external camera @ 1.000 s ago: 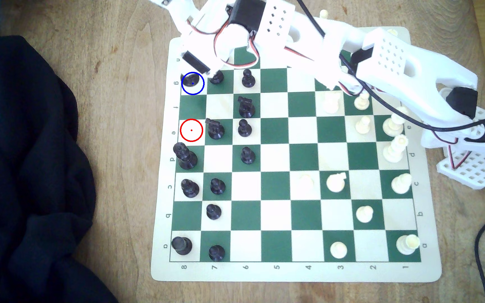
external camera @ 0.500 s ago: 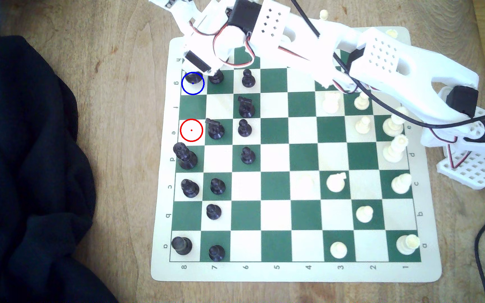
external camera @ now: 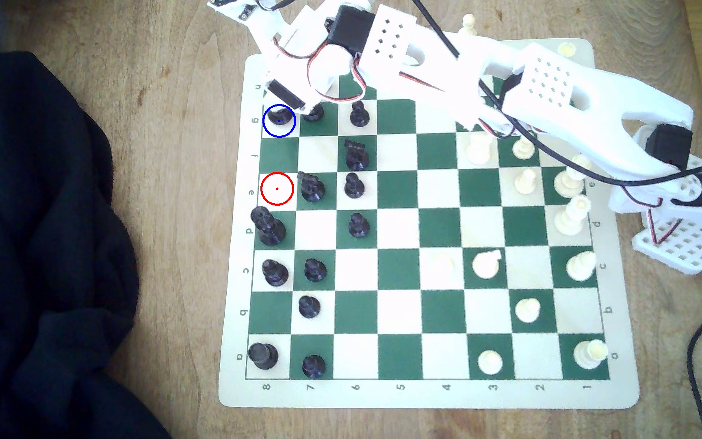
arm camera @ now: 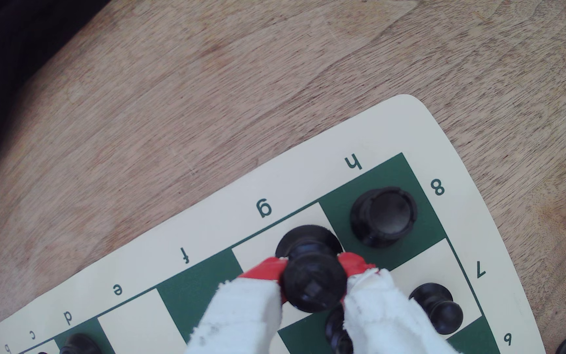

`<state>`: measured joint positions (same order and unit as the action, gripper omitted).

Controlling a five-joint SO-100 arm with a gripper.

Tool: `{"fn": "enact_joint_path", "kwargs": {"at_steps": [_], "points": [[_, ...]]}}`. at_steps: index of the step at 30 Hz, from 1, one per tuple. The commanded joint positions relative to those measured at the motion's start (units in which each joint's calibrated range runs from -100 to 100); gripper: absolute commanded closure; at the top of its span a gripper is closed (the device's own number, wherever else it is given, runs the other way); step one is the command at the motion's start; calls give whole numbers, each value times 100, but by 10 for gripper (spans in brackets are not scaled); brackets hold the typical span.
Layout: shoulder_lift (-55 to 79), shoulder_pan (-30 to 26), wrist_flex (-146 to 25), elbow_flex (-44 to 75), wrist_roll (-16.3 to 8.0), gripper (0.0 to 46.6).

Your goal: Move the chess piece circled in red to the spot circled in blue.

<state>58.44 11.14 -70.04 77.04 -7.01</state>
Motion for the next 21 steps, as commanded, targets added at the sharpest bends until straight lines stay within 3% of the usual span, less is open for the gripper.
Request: {"fn": "enact_joint_path", "kwargs": {"at_steps": [1,7,21], "points": [[-258,40,141,482,15,455],[-258,24,157,446,-15,376],[-241,9,100,446,-10,351]]}}
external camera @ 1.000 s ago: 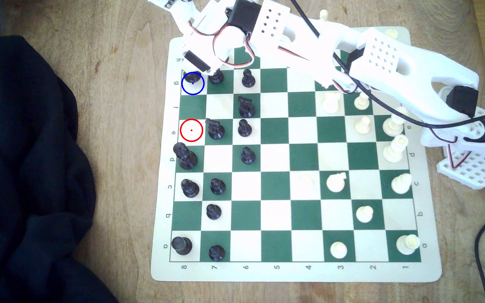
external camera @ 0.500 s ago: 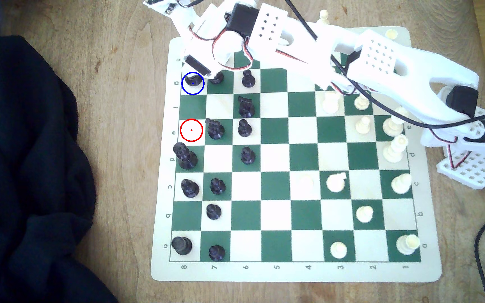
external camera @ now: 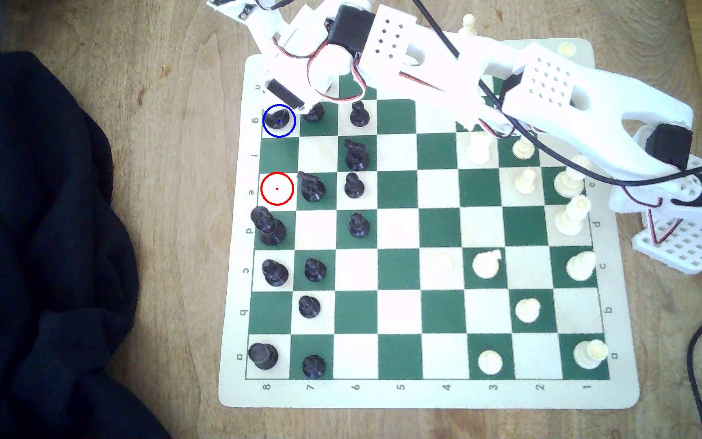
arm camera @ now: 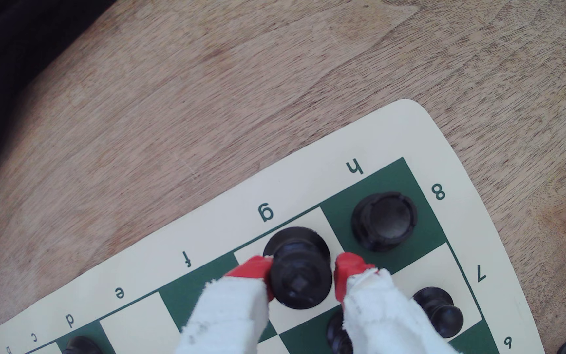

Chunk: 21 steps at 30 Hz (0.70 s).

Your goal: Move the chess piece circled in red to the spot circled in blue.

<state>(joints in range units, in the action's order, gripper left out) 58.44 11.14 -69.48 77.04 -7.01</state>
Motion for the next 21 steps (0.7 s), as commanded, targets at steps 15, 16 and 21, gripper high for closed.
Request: {"fn": "enact_joint_path", "kwargs": {"at_steps": [15,16,21], "points": [[-241,-15,101,446,-63,286],[-267,-22,101,428,-63,285],[-1600,-38,732,-1675,-103,267]]}}
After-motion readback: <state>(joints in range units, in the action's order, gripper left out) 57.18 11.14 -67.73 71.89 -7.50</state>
